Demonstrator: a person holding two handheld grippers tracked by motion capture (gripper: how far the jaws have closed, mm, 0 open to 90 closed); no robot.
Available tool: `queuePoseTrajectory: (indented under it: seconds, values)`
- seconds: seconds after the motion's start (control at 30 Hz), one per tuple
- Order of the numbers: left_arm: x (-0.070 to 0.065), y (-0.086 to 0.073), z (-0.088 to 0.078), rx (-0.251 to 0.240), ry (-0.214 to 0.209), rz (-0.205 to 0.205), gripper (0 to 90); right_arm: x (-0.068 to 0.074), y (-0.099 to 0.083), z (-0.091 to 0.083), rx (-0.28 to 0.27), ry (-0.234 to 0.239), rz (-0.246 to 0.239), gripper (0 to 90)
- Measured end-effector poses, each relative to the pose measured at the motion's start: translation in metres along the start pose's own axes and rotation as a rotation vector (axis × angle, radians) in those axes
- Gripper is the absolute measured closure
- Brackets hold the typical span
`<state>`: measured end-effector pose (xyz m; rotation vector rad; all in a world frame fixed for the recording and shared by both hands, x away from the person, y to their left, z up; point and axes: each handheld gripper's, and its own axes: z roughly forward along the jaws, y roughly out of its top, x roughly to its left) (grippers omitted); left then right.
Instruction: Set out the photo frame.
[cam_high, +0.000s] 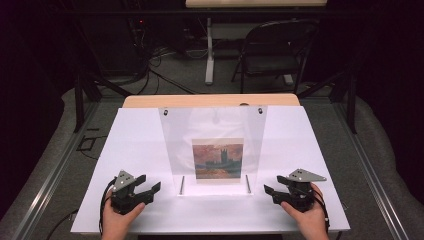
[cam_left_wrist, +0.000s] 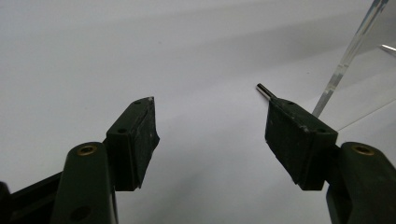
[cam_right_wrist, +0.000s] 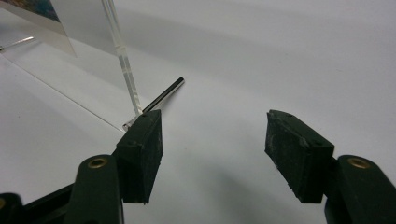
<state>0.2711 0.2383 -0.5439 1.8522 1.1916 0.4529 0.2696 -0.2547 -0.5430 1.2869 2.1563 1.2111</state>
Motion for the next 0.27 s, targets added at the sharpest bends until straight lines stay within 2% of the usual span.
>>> queuePoseTrajectory:
  seconds: [0.27]
  values:
    - [0.0022, -0.0001, 0.0011, -0.002, 0.022, -0.006, 29.4, 0.0017, -0.0001, 0.0012, 0.004, -0.020, -0.019, 29.3]
